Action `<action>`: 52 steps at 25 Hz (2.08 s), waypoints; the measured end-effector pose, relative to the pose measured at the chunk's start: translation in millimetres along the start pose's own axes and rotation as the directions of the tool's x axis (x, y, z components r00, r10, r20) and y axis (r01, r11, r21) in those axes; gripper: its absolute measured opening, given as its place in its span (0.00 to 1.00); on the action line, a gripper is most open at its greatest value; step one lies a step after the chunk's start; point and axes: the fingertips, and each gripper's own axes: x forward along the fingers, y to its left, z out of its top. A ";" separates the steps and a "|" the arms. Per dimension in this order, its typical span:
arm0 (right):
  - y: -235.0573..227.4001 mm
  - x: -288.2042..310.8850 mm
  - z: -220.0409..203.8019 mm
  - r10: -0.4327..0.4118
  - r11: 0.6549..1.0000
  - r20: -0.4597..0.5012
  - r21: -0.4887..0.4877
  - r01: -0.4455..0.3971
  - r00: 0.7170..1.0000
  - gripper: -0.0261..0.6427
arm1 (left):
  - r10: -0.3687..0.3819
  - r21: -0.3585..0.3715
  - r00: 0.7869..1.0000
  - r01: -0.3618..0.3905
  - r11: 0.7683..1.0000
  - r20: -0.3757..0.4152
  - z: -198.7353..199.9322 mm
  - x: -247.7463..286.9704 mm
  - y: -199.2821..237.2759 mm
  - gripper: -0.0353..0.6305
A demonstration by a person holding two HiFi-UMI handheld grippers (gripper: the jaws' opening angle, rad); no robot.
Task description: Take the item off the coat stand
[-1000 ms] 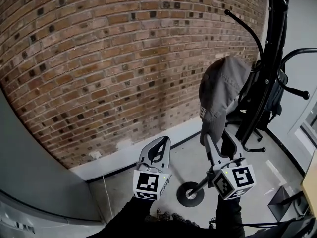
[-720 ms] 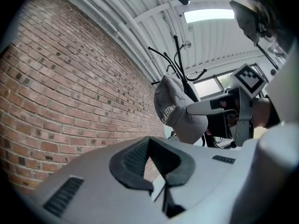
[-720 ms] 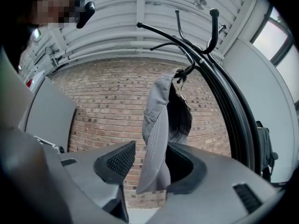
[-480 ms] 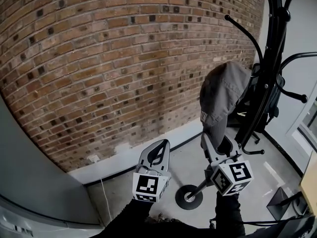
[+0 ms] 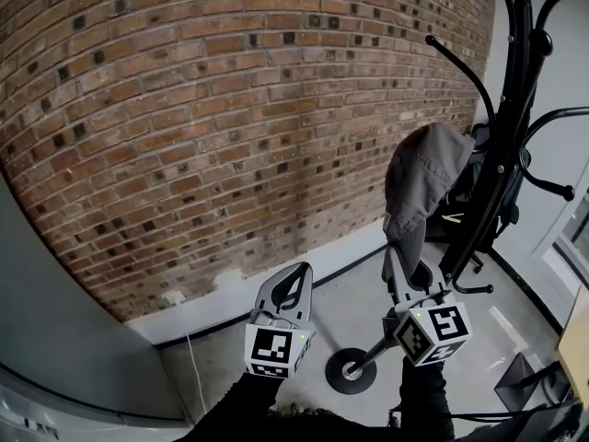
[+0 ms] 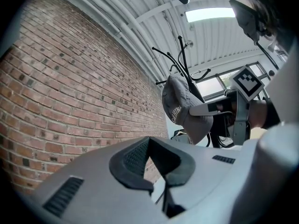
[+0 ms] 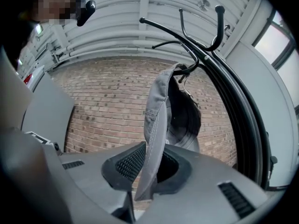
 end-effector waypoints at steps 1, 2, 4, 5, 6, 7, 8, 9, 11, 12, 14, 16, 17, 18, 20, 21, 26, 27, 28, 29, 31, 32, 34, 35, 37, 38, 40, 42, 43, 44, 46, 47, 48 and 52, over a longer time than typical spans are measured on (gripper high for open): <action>-0.4 0.1 0.7 -0.001 1.000 0.003 0.001 0.001 1.000 0.11 | 0.001 -0.001 1.000 -0.001 1.000 0.001 0.6 0.2 1.0 0.06; -1.0 0.0 1.6 -0.003 1.000 0.006 0.001 0.003 1.000 0.11 | 0.002 -0.001 1.000 -0.002 1.000 0.003 0.9 0.4 2.0 0.06; -2.3 0.0 4.7 -0.011 1.000 0.016 -0.002 0.011 1.000 0.10 | 0.003 -0.004 1.000 -0.003 1.000 0.003 1.2 0.9 4.1 0.06; -2.7 0.1 7.4 -0.015 1.000 0.024 -0.003 0.016 1.000 0.10 | 0.004 -0.004 1.000 -0.004 1.000 0.002 1.2 1.1 5.2 0.06; -2.8 0.4 10.6 -0.019 1.000 0.033 -0.005 0.019 0.999 0.09 | 0.005 -0.004 1.000 -0.005 1.000 0.002 1.2 1.4 6.3 0.06; -2.8 0.8 13.7 -0.020 1.000 0.042 -0.006 0.021 0.999 0.09 | 0.006 -0.004 1.000 -0.006 1.000 0.002 1.0 1.7 7.2 0.06; -2.7 1.4 16.8 -0.022 1.000 0.052 -0.005 0.022 0.998 0.09 | 0.006 -0.005 1.000 -0.006 1.000 0.002 0.9 2.1 7.8 0.06; -2.7 2.2 19.9 -0.023 1.000 0.061 -0.003 0.023 0.998 0.09 | 0.005 -0.005 1.000 -0.005 1.000 0.003 0.6 2.6 8.2 0.06; -3.0 4.9 24.9 -0.021 1.000 0.075 0.000 0.021 0.997 0.09 | 0.006 -0.004 1.000 -0.006 1.000 0.004 -0.2 3.6 9.6 0.06; -3.1 6.7 27.3 -0.020 1.000 0.078 0.000 0.020 0.997 0.09 | 0.008 -0.002 1.000 -0.008 1.000 0.004 -0.2 4.0 10.9 0.06; -3.1 10.4 32.4 -0.018 1.000 0.083 -0.002 0.018 0.996 0.09 | 0.013 -0.001 1.000 -0.013 1.000 0.007 1.9 4.7 14.1 0.06; -2.7 13.9 36.7 -0.015 1.000 0.089 -0.004 0.016 0.996 0.09 | 0.018 0.001 1.000 -0.018 1.000 0.009 3.4 4.9 17.3 0.06; -2.3 15.8 38.4 -0.012 1.000 0.092 -0.005 0.012 0.996 0.09 | 0.020 0.001 1.000 -0.020 1.000 0.009 3.5 4.7 18.7 0.06; -1.6 17.9 39.6 -0.006 1.000 0.093 -0.007 0.007 0.996 0.09 | 0.023 0.000 1.000 -0.023 1.000 0.008 3.3 4.3 20.0 0.06; 1.2 22.3 40.6 0.009 1.000 0.093 -0.005 -0.009 0.996 0.09 | 0.031 0.000 0.999 -0.031 1.000 0.006 2.6 2.9 23.3 0.06; 3.5 24.6 40.9 0.017 1.000 0.093 -0.001 -0.017 0.996 0.09 | 0.036 0.000 0.999 -0.036 0.999 0.005 2.4 2.0 25.2 0.06; 22.1 36.8 37.1 0.063 0.998 0.085 0.003 -0.064 0.994 0.09 | 0.061 0.005 0.998 -0.061 0.998 0.005 2.2 -3.0 37.4 0.06; 26.1 39.1 35.2 0.074 0.997 0.082 0.005 -0.075 0.994 0.09 | 0.066 0.005 0.998 -0.066 0.998 0.005 2.1 -4.2 39.5 0.06; 29.7 41.2 33.0 0.083 0.996 0.079 0.007 -0.084 0.993 0.09 | 0.071 0.006 0.997 -0.071 0.997 0.003 2.1 -5.6 41.4 0.06; 32.9 42.9 30.5 0.090 0.996 0.077 0.011 -0.091 0.993 0.09 | 0.077 0.007 0.997 -0.077 0.997 0.001 2.0 -7.3 43.2 0.06; 39.5 44.6 24.9 0.105 0.994 0.072 0.024 -0.107 0.992 0.09 | 0.089 0.010 0.996 -0.089 0.996 -0.006 0.9 -11.3 46.6 0.06; 43.0 44.8 21.8 0.114 0.993 0.069 0.031 -0.117 0.991 0.09 | 0.096 0.011 0.995 -0.095 0.995 -0.008 0.4 -13.5 48.0 0.06; 50.4 44.9 14.0 0.137 0.989 0.058 0.050 -0.140 0.989 0.09 | 0.109 0.013 0.994 -0.109 0.994 -0.011 -0.4 -18.1 51.1 0.06; 53.9 45.0 9.9 0.147 0.987 0.052 0.060 -0.150 0.988 0.09 | 0.117 0.014 0.993 -0.117 0.993 -0.013 -0.8 -20.4 53.0 0.06; 61.1 44.8 1.8 0.164 0.983 0.042 0.079 -0.167 0.986 0.09 | 0.132 0.017 0.991 -0.132 0.991 -0.013 -0.1 -24.8 56.9 0.06; 65.1 44.1 -2.2 0.175 0.980 0.042 0.091 -0.178 0.984 0.09 | 0.140 0.018 0.990 -0.140 0.990 -0.014 0.8 -27.4 58.7 0.06; 73.1 40.9 -10.5 0.201 0.972 0.048 0.114 -0.205 0.978 0.09 | 0.157 0.018 0.987 -0.157 0.987 -0.015 2.0 -33.4 61.5 0.06; 77.2 37.1 -23.1 0.212 0.971 0.032 0.106 -0.214 0.977 0.09 | 0.174 0.023 0.985 -0.173 0.985 -0.019 2.8 -39.1 62.8 0.06; 78.7 35.6 -29.6 0.213 0.972 0.023 0.099 -0.214 0.977 0.09 | 0.181 0.026 0.983 -0.180 0.983 -0.022 2.9 -41.8 63.0 0.06; 80.4 34.5 -35.6 0.214 0.972 0.017 0.093 -0.215 0.977 0.09 | 0.187 0.029 0.982 -0.186 0.982 -0.024 2.9 -44.3 63.2 0.06; 84.2 33.6 -44.7 0.219 0.971 0.016 0.091 -0.219 0.976 0.09 | 0.197 0.035 0.980 -0.196 0.980 -0.025 3.8 -48.4 63.5 0.06; 86.3 33.1 -47.6 0.222 0.970 0.021 0.094 -0.223 0.975 0.09 | 0.202 0.038 0.979 -0.201 0.979 -0.025 4.3 -50.3 63.4 0.06; 88.7 32.4 -49.2 0.226 0.969 0.029 0.098 -0.228 0.974 0.09 | 0.206 0.041 0.978 -0.205 0.978 -0.027 4.4 -52.3 62.8 0.06; 95.2 27.5 -53.8 0.226 0.971 0.044 0.072 -0.229 0.973 0.09 | 0.224 0.049 0.974 -0.222 0.974 -0.035 3.6 -60.9 59.8 0.06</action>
